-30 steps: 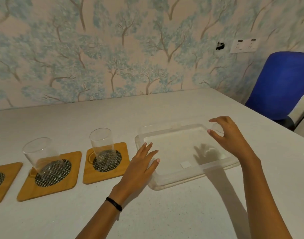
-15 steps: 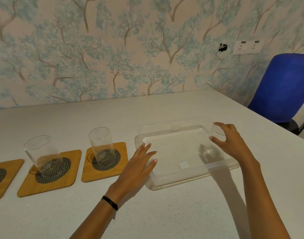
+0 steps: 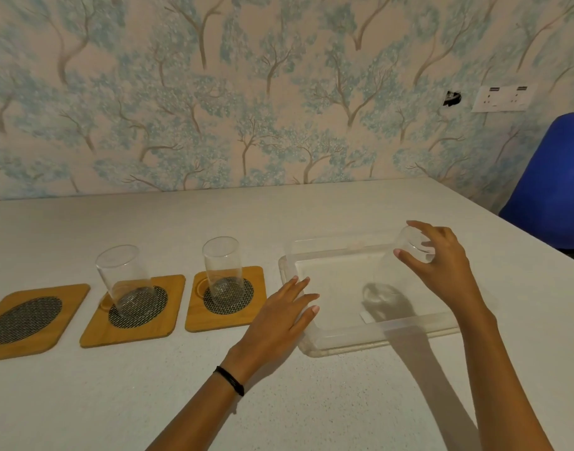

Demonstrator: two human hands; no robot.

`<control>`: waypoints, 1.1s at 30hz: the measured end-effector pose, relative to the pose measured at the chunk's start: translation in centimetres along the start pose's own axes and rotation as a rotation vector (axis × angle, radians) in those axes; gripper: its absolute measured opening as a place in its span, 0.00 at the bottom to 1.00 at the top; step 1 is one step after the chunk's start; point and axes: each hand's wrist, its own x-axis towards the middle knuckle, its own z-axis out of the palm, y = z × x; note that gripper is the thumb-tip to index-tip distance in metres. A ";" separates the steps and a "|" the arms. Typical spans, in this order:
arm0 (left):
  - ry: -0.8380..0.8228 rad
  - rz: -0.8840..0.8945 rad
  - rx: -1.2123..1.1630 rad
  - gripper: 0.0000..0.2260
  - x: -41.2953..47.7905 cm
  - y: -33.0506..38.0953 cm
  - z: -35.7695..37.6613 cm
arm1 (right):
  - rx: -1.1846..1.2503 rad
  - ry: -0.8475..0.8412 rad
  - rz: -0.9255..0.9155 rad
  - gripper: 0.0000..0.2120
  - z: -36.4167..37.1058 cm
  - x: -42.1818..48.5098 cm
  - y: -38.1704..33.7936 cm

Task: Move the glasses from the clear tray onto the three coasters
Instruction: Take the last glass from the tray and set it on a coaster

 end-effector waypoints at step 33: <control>0.239 -0.255 0.063 0.14 -19.4 -17.1 -15.8 | 0.343 -0.567 -0.417 0.27 16.0 -6.5 -26.4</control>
